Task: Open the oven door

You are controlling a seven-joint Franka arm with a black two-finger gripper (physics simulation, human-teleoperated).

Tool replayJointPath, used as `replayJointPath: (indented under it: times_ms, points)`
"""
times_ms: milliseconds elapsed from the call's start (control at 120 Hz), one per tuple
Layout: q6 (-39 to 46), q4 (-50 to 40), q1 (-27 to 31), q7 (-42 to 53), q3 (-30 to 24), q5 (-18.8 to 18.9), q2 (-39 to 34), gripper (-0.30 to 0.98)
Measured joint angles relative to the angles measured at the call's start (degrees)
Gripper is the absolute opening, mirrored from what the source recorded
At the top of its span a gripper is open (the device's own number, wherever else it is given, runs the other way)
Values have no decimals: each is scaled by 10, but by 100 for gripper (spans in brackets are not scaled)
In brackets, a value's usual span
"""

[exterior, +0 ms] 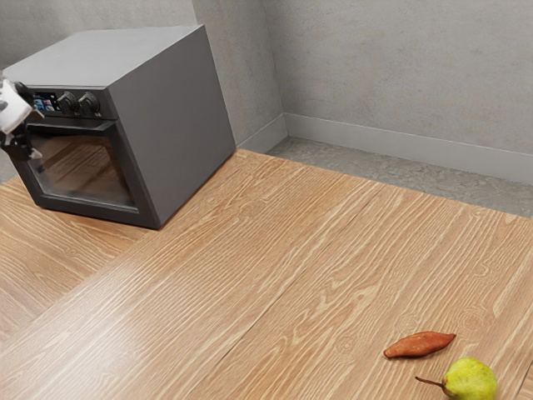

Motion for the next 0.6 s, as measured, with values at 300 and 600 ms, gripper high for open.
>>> replayJointPath:
  times_ms: [300, 600]
  points:
    - [5, 2, 0, 30, -9, 1, 8, 67]
    - [9, 0, -1, 48, -9, -1, 20, 68]
